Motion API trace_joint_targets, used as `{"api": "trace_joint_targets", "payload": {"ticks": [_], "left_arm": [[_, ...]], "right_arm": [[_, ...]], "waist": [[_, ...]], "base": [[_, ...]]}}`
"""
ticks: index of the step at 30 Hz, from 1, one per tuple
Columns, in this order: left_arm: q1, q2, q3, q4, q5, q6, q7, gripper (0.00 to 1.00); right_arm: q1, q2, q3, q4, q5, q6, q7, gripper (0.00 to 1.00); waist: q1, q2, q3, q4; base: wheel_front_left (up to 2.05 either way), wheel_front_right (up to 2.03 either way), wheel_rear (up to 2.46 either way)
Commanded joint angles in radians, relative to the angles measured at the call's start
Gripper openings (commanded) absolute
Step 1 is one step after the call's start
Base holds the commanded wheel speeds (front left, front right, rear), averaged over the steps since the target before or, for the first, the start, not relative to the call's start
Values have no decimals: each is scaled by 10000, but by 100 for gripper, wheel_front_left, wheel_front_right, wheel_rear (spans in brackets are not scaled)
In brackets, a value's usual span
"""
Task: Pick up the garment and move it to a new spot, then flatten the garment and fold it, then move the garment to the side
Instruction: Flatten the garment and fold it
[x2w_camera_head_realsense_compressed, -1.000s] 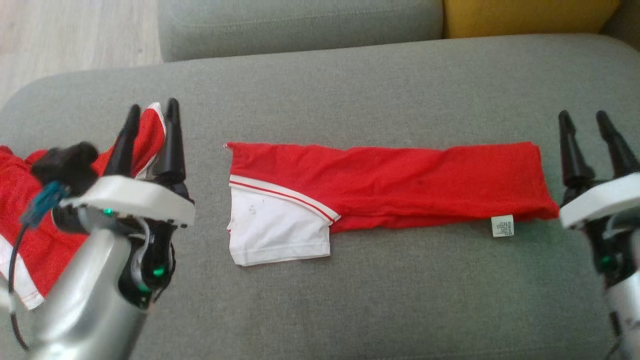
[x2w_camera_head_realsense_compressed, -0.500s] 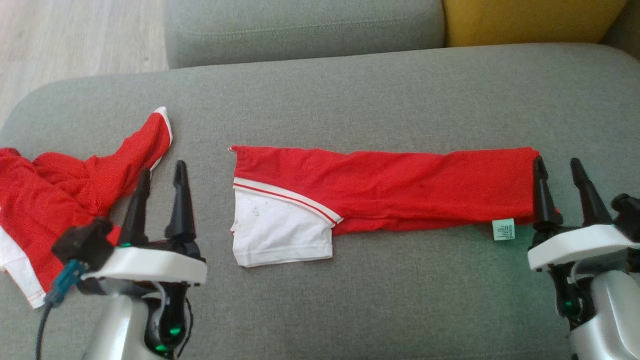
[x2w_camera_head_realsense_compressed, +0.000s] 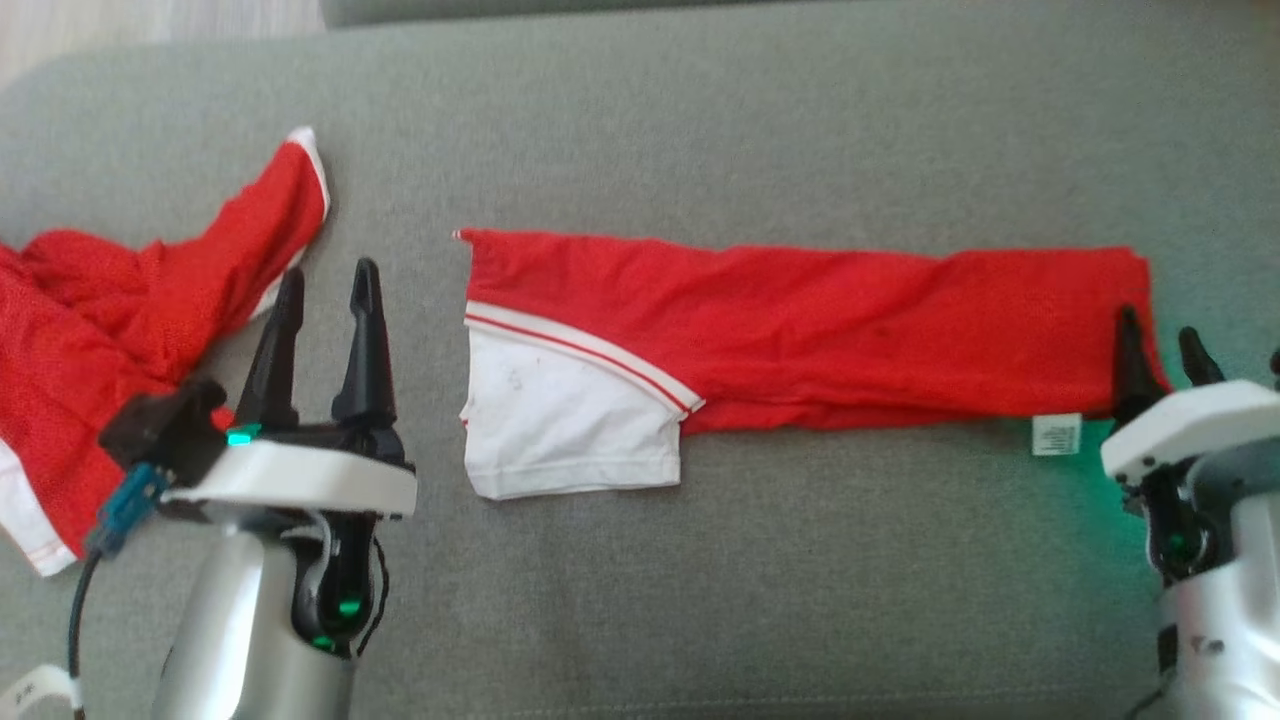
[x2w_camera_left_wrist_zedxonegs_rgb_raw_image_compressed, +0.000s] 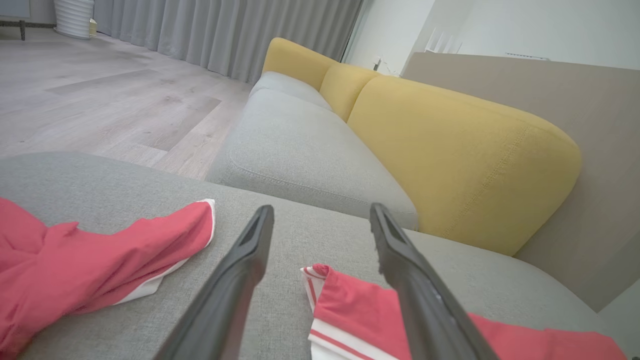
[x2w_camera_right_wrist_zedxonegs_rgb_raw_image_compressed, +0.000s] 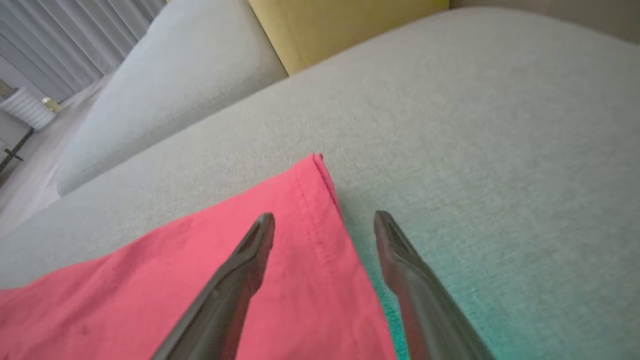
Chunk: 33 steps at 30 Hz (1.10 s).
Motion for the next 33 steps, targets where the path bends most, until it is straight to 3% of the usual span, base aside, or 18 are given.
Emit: {"api": "trace_joint_targets", "payload": {"ticks": [1, 16, 17, 18, 19, 26, 33], "left_arm": [[-531, 44, 331, -202, 42, -65, -120, 100], [-1205, 39, 444, -144, -97, -41, -120, 100], [-1214, 39, 456, -143, -103, -38, -120, 100], [-1214, 39, 456, -143, -103, -38, -120, 100], [-1227, 38, 499, -137, -106, -36, -120, 100], [-1201, 38, 662, -92, -75, -52, -120, 100], [-1076, 38, 626, -54, -112, -40, -120, 100]], "right_arm": [[-484, 17, 43, -73, -195, -9, 334, 100], [-1248, 303, -466, 416, -660, -9, 2586, 100], [-1210, 317, -456, 365, -636, -9, 2670, 52], [-1210, 317, -456, 365, -636, -9, 2670, 52], [-1108, 326, -361, 239, -599, -9, 2828, 0], [-867, -10, -643, -80, -921, -9, 2612, 0], [-947, -820, -1530, -278, -2609, -9, 1560, 0]], "waist": [[-1, 0, 432, 147], [-1, 0, 1118, 277], [-1, 0, 1115, 272], [-1, 0, 1115, 272], [-1, 0, 1102, 257], [-1, 0, 931, 179], [-1, 0, 564, 102]], "base": [[0, 0, 0], [0, 0, 0], [0, 0, 0], [0, 0, 0], [0, 0, 0], [0, 0, 0], [0, 0, 0]]}}
